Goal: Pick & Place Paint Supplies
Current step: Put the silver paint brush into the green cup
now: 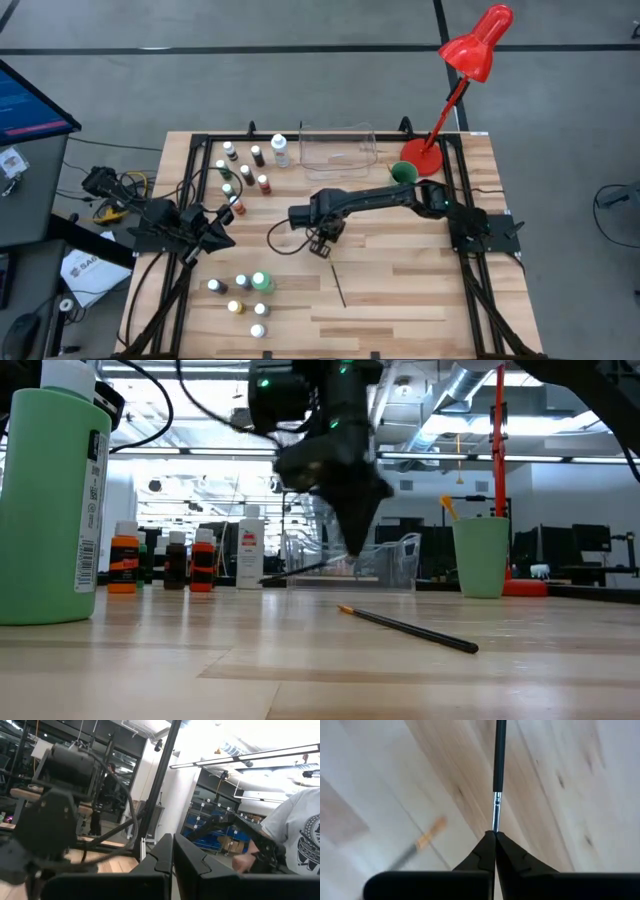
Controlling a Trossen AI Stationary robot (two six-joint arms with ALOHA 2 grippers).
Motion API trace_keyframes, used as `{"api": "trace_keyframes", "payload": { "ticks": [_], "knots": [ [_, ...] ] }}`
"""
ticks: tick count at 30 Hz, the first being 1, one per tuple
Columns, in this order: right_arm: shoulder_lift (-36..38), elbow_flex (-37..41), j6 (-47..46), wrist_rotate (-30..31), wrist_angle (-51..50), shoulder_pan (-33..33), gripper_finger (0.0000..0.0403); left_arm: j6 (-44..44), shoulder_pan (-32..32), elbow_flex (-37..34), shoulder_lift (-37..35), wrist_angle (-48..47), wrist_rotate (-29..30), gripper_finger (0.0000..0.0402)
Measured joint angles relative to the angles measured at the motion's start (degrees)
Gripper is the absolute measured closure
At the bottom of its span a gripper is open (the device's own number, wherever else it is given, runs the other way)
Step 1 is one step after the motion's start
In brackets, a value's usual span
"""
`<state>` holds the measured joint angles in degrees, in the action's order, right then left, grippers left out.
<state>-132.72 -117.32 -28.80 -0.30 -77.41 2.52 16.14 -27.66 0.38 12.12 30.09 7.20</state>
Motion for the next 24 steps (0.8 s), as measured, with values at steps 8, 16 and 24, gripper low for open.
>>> {"api": "trace_keyframes", "payload": {
  "ticks": [8, 16, 24],
  "knots": [
    [5.29, -0.07, 3.32, 0.86, -9.56, -1.41, 0.0403, 0.0, -0.02, 0.0, 0.0, 0.0, 0.0, 0.04],
    [13.59, 1.91, 3.42, 2.69, -12.83, -3.81, 0.0403, 0.0, -0.01, -0.02, -0.02, 0.02, 0.01, 0.04],
    [24.82, 12.45, -0.82, 2.69, -12.87, -7.06, 0.0403, 0.0, -0.02, 0.0, 0.02, 0.03, 0.0, 0.04]
  ]
}}
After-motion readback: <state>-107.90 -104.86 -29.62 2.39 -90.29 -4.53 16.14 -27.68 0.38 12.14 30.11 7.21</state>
